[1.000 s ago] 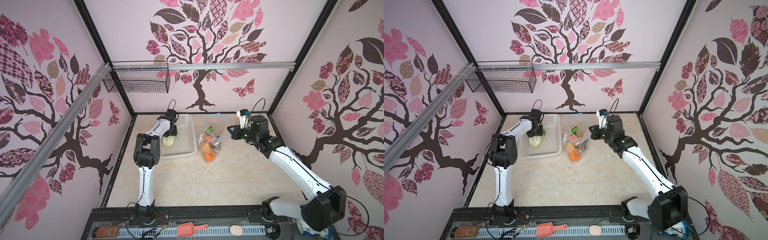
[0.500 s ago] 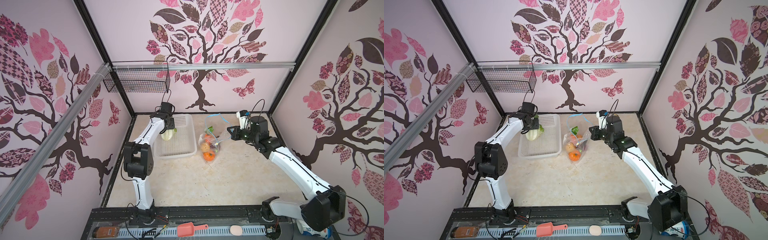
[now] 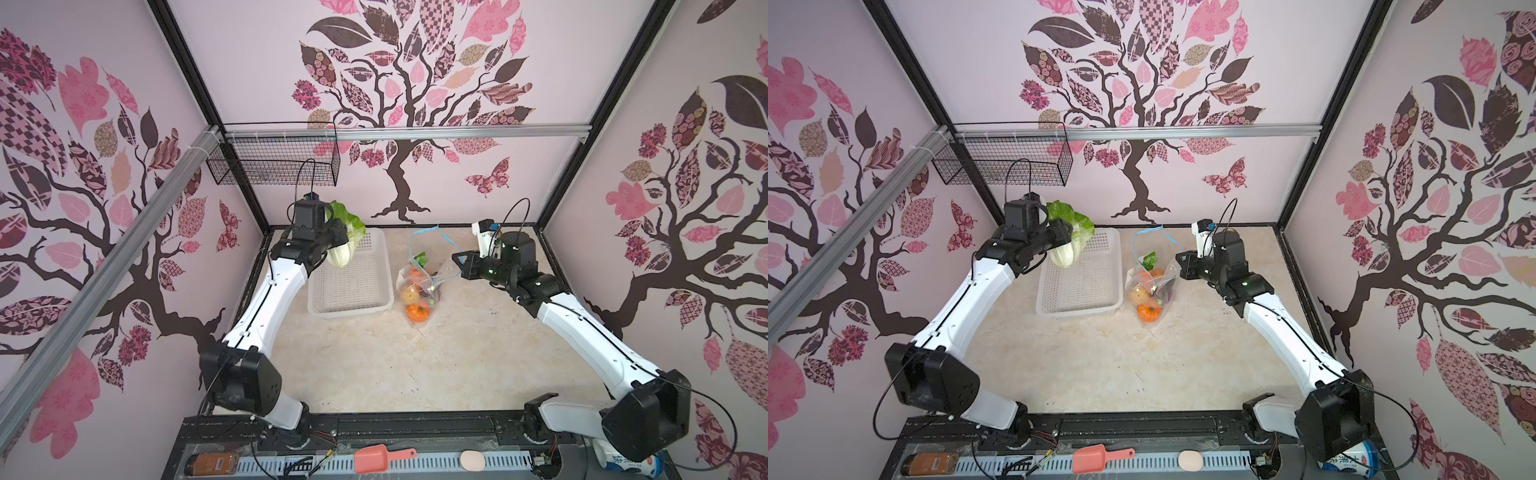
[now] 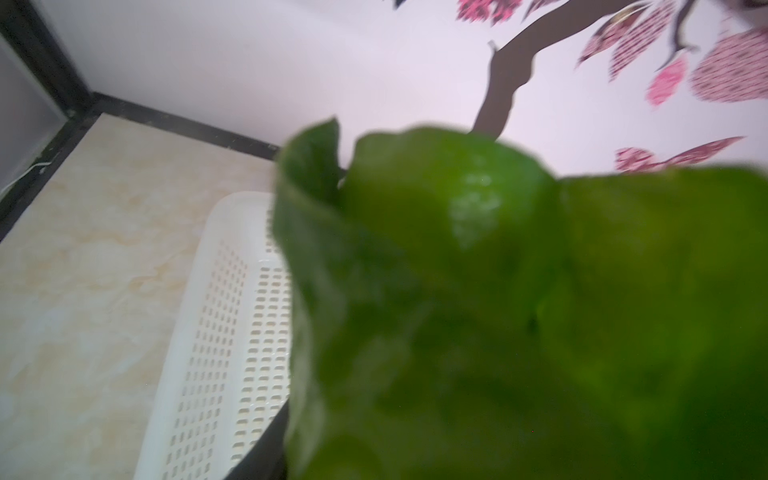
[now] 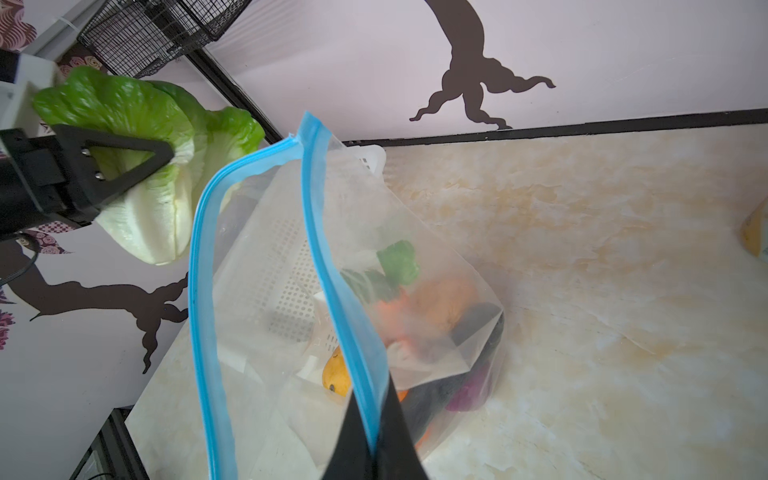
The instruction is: Place the food in the zip-top bag and seal the zipper
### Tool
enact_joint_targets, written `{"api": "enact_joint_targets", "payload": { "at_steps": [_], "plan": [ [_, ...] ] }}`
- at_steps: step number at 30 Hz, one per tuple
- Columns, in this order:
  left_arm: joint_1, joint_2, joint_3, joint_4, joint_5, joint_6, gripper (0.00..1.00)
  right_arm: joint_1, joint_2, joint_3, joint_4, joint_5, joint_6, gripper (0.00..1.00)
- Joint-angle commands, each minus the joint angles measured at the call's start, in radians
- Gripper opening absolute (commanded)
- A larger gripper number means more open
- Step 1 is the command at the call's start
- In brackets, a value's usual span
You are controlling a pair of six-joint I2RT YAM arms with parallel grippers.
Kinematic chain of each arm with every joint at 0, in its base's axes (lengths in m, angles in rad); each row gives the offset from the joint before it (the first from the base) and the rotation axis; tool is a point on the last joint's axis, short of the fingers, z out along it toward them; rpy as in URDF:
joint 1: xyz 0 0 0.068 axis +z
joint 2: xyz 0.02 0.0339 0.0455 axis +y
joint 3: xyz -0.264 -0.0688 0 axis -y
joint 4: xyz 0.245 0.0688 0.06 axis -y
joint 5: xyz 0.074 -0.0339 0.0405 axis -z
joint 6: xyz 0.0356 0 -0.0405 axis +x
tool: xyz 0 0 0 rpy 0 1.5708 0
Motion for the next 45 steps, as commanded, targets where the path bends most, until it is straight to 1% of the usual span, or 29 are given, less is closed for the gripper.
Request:
{"api": "enact_joint_targets", "payload": {
  "at_steps": [1, 3, 5, 10, 13, 15, 18, 21, 25, 30, 32, 36, 41, 45],
  "plan": [
    [-0.057, -0.092, -0.069, 0.262, 0.034, -0.059, 0.49, -0.005, 0.053, 0.030, 0.050, -0.039, 0.053, 0.00],
    [-0.107, -0.122, -0.087, 0.335, 0.010, -0.047, 0.49, -0.005, 0.078, 0.045, 0.058, -0.056, 0.069, 0.00],
    [-0.138, -0.141, -0.110, 0.412, 0.013, -0.053, 0.49, -0.005, 0.093, 0.052, 0.070, -0.079, 0.082, 0.00],
    [-0.178, -0.171, -0.188, 0.634, 0.063, -0.129, 0.48, -0.005, 0.106, 0.049, 0.091, -0.101, 0.108, 0.00],
    [-0.201, -0.176, -0.259, 0.839, 0.108, -0.178, 0.47, -0.005, 0.103, 0.039, 0.110, -0.115, 0.121, 0.00],
    [-0.245, -0.171, -0.304, 0.954, 0.104, -0.152, 0.47, -0.005, 0.096, 0.029, 0.123, -0.129, 0.133, 0.00],
    [-0.322, -0.150, -0.350, 1.089, 0.097, -0.078, 0.48, -0.004, 0.083, 0.025, 0.134, -0.141, 0.155, 0.00],
    [-0.399, -0.123, -0.365, 1.156, 0.091, 0.020, 0.48, -0.005, 0.071, 0.029, 0.124, -0.145, 0.175, 0.00],
    [-0.481, -0.082, -0.377, 1.209, 0.062, 0.119, 0.48, -0.005, 0.049, 0.027, 0.117, -0.125, 0.180, 0.00],
    [-0.559, -0.012, -0.404, 1.285, -0.050, 0.252, 0.47, -0.005, 0.038, 0.028, 0.111, -0.123, 0.183, 0.00],
    [-0.571, 0.019, -0.420, 1.332, -0.091, 0.272, 0.47, -0.005, 0.031, 0.024, 0.111, -0.124, 0.186, 0.00],
    [-0.572, 0.082, -0.450, 1.419, -0.166, 0.266, 0.46, -0.005, 0.013, 0.022, 0.107, -0.117, 0.193, 0.00],
    [-0.573, 0.135, -0.480, 1.491, -0.215, 0.279, 0.46, -0.005, 0.000, 0.029, 0.099, -0.111, 0.194, 0.00],
    [-0.573, 0.162, -0.495, 1.515, -0.250, 0.297, 0.46, -0.005, -0.003, 0.037, 0.088, -0.105, 0.193, 0.00]
  ]
}}
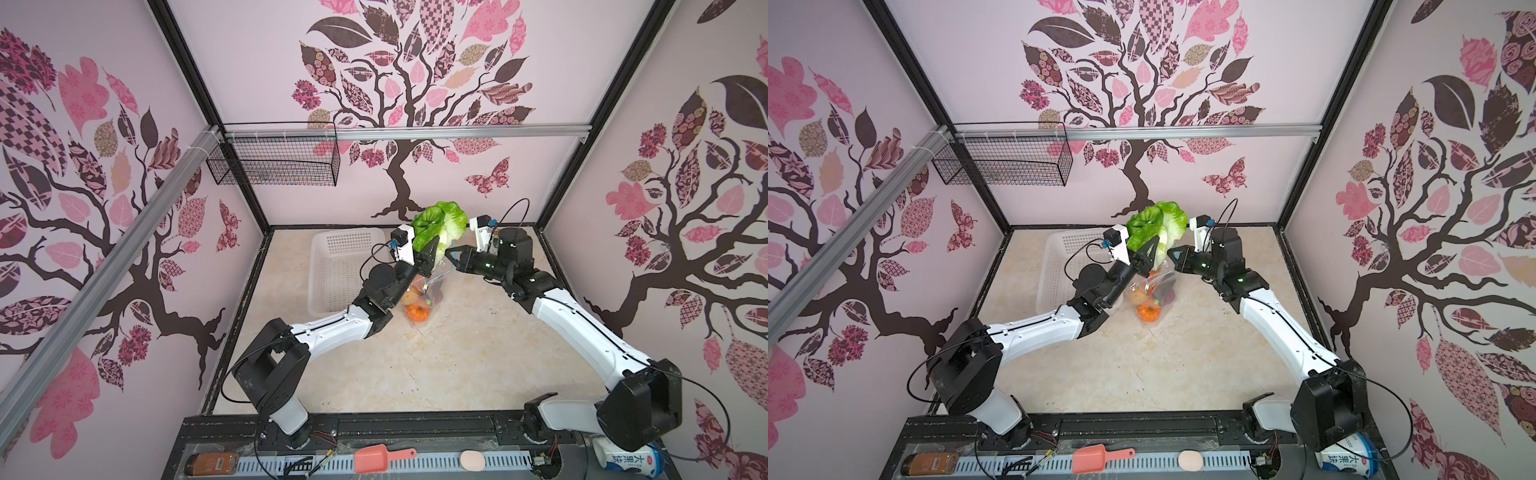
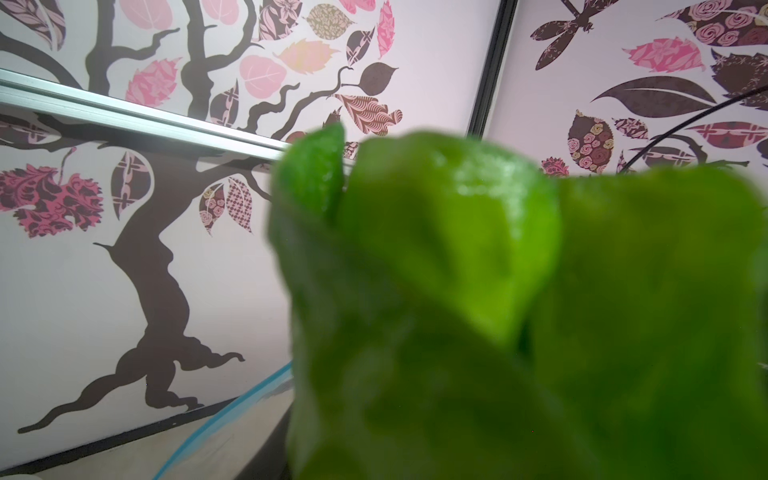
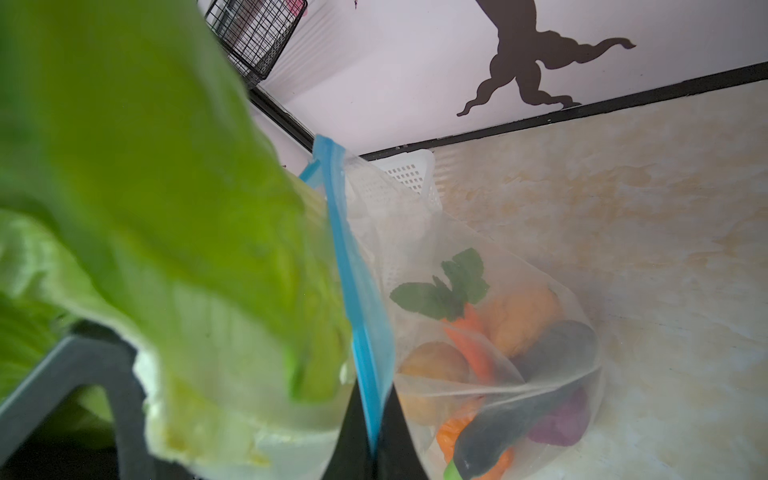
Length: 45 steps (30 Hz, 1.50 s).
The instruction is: Place the food in the zip-top bag and seal the zipper
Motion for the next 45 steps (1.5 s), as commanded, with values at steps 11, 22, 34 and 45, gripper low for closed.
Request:
{"api": "enact_joint_targets", "payload": {
  "at_steps": [11, 22, 34, 45],
  "plan": [
    [-0.001, -0.031, -0.096, 0.041, -0.063, 0.020, 0.48, -0.004, -0.039, 0.031, -0.012, 0.062, 0.002, 0.00],
    [-0.001, -0.062, -0.089, -0.116, 0.043, -0.018, 0.78, -0.004, -0.043, 0.017, -0.002, 0.080, 0.000, 0.00],
    [-0.001, -0.173, 0.027, -0.525, 0.138, -0.082, 0.99, -0.004, -0.039, 0.013, -0.021, 0.111, -0.023, 0.00],
    [0.033, -0.061, 0.085, -0.629, 0.144, -0.027, 0.65, -0.007, 0.014, 0.002, 0.004, 0.061, 0.016, 0.00]
  ]
}}
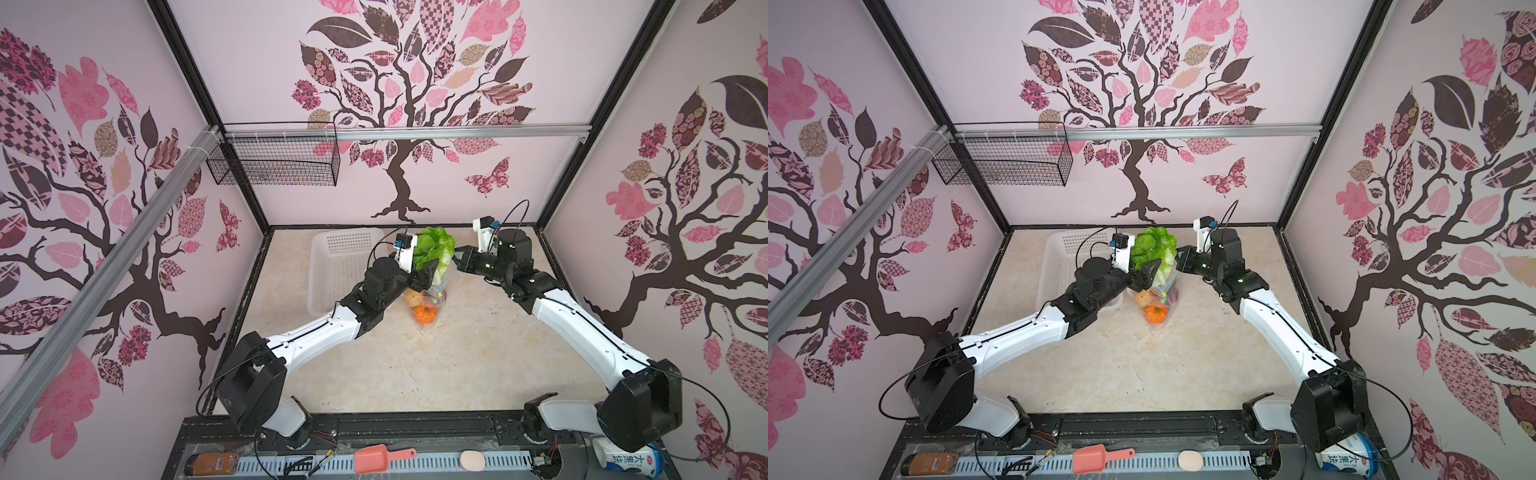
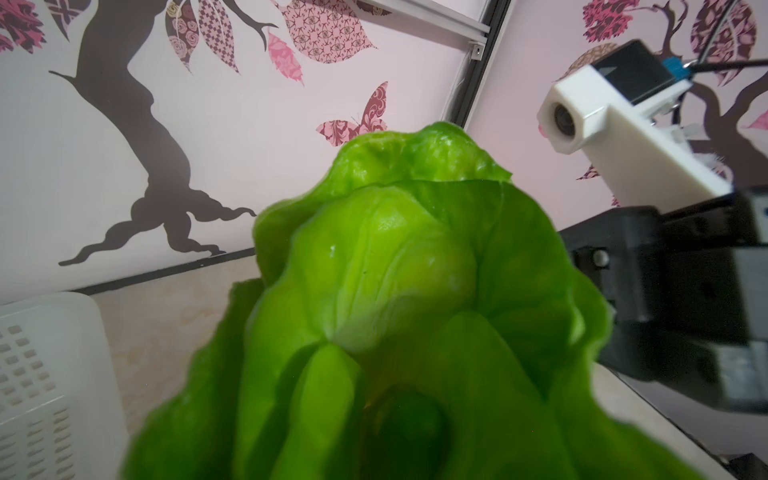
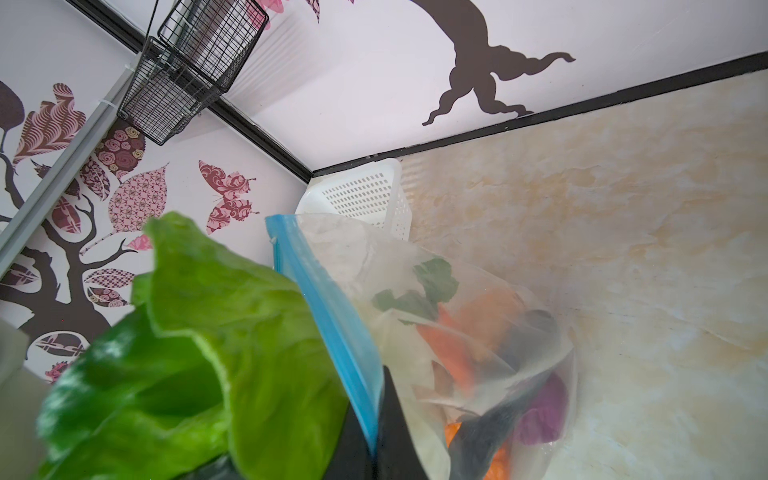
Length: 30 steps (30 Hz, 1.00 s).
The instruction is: Place the food in the zip-top bag and seal the zipper
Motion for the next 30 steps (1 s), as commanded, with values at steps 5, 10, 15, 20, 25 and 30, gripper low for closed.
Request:
{"api": "enact_joint_targets", "payload": {
  "at_steps": [5, 10, 15, 20, 25, 30],
  "plan": [
    [0.002, 0.049, 0.054, -0.005, 0.015, 0.043, 0.32, -0.007, 0.030, 0.038, -0.022, -0.031, 0.019, 0.00],
    [-0.006, -0.016, 0.039, 0.044, -0.087, 0.079, 0.24, -0.008, 0.009, 0.077, -0.077, -0.023, 0.013, 0.00],
    [-0.022, -0.092, -0.013, 0.177, -0.116, 0.072, 0.24, -0.007, 0.001, 0.130, -0.082, -0.060, 0.043, 0.00],
    [-0.032, -0.076, -0.052, 0.300, -0.126, 0.075, 0.24, -0.008, -0.003, 0.149, -0.055, -0.074, 0.082, 0.00],
    [-0.034, 0.011, -0.083, 0.349, -0.119, 0.047, 0.24, -0.008, -0.009, 0.121, -0.021, -0.064, 0.106, 0.00],
    [-0.033, 0.068, -0.100, 0.361, -0.127, -0.003, 0.24, -0.011, -0.004, 0.087, 0.029, -0.076, 0.140, 0.00]
  ]
}}
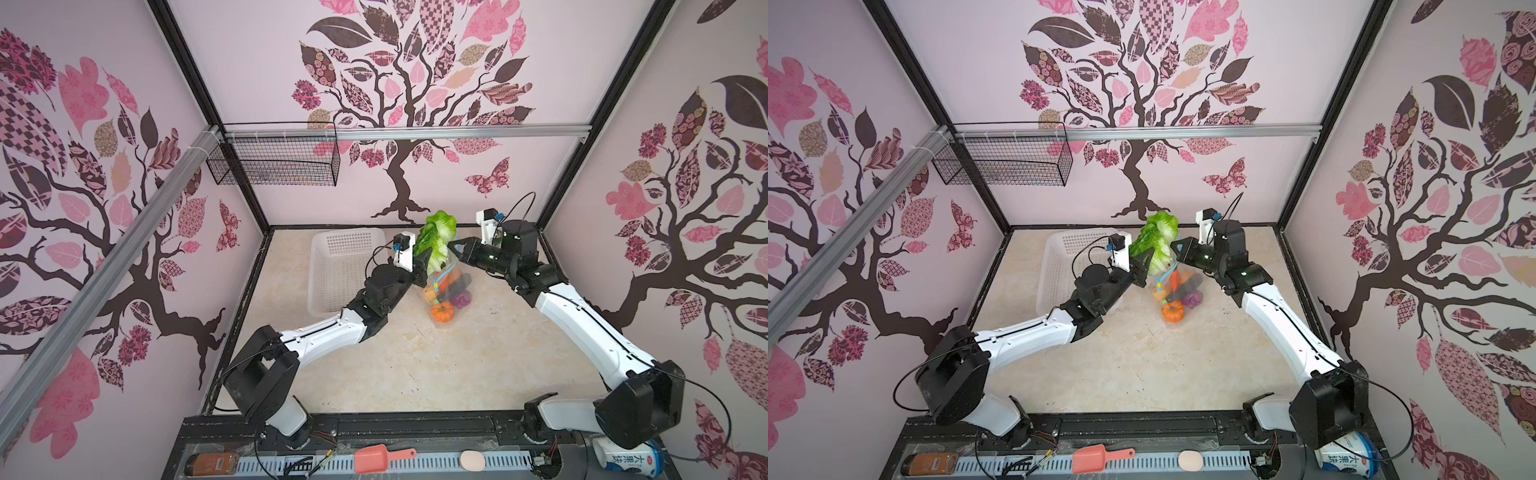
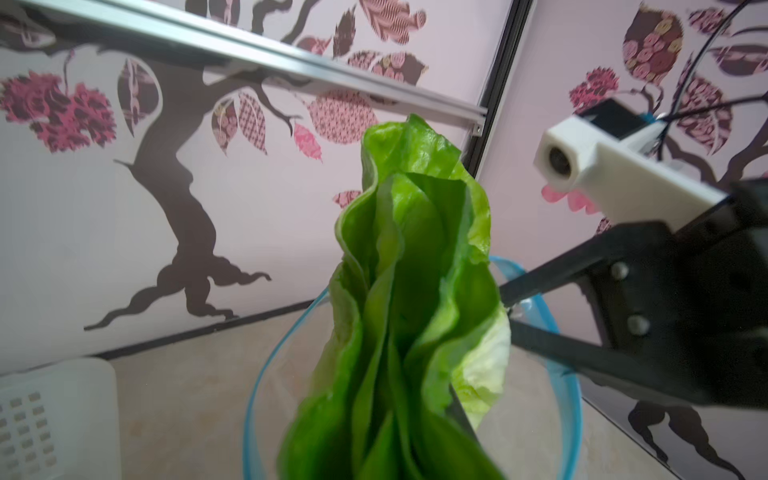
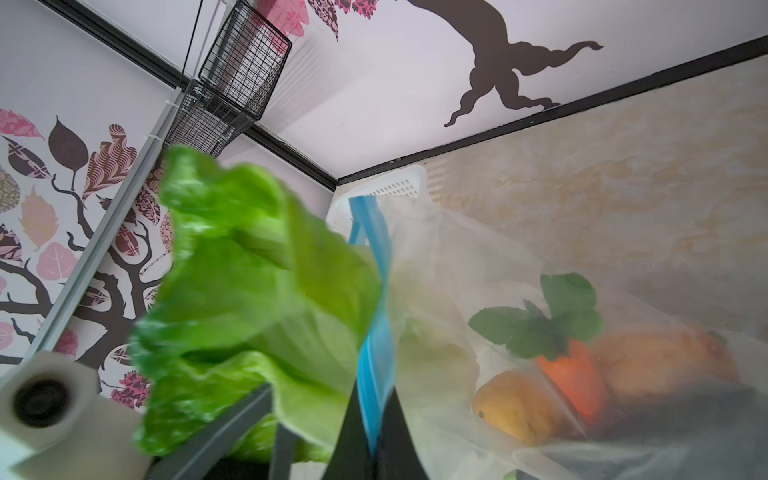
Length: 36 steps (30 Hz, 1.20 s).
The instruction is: Place the food in the zip-top bag and seal the zipper
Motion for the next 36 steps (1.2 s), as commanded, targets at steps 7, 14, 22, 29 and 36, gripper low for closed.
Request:
{"api": "enact_joint_targets", "payload": {
  "at_steps": [7, 14, 22, 29, 36],
  "plan": [
    [-0.002, 0.092, 0.048, -0.061, 0.055, -0.059, 0.28, -0.019, 0.001, -0.039, 0.110, -0.050, 0.041, 0.00],
    [-0.003, 0.184, 0.126, -0.173, 0.114, -0.123, 0.29, -0.087, 0.020, -0.187, 0.208, -0.102, 0.079, 0.00],
    [-0.038, 0.245, 0.144, -0.195, 0.185, -0.156, 0.35, -0.111, 0.016, -0.312, 0.174, -0.011, 0.022, 0.00],
    [-0.068, 0.257, 0.107, -0.214, 0.203, -0.219, 0.74, -0.120, 0.017, -0.392, 0.157, 0.065, 0.000, 0.00],
    [-0.070, 0.185, 0.133, -0.323, 0.209, -0.255, 0.91, -0.131, -0.013, -0.468, 0.156, 0.134, -0.030, 0.00]
  ]
}}
